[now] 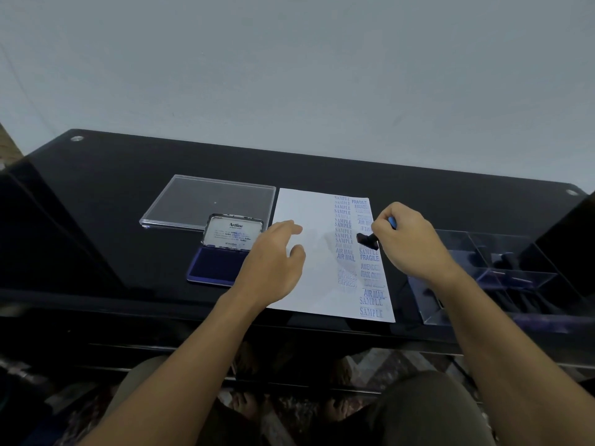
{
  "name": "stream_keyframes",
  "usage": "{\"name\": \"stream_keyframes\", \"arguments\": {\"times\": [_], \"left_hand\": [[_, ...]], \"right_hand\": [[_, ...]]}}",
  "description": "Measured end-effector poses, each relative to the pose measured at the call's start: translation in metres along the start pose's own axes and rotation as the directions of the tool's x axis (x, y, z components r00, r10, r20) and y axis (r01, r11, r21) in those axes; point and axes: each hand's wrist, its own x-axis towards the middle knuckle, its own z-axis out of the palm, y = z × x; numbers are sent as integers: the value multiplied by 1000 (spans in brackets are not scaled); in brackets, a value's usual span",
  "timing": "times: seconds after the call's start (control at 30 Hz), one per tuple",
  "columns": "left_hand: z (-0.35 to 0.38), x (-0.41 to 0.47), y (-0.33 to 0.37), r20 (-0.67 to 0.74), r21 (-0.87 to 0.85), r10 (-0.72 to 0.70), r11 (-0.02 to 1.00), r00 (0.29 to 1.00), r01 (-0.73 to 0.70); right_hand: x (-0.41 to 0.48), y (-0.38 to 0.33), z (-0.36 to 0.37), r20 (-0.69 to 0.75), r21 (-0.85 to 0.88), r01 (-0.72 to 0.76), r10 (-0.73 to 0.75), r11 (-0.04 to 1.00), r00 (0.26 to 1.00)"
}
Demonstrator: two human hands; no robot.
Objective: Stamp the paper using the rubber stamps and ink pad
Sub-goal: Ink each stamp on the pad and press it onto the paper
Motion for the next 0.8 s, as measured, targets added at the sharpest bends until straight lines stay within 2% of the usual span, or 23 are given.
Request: {"name": "stream_keyframes", "arguments": {"times": [0.17,0.4,0.6,0.8], "left_hand": [[-20,4,-2,-70,11,-31,999,997,32],[-65,3,-26,-108,117,-33,992,994,46],[-105,-9,-74,-233,133,-162,972,959,196],[-117,-25,-116,-239,252,-184,936,953,244]], "right_hand": [[1,-6,1,16,109,-6,5,994,1000],[3,-38,29,111,216,15,-40,976,993],[-3,-77,76,219,183,117,-156,976,963],[-7,-105,114,384,110,258,-281,960,880]]}}
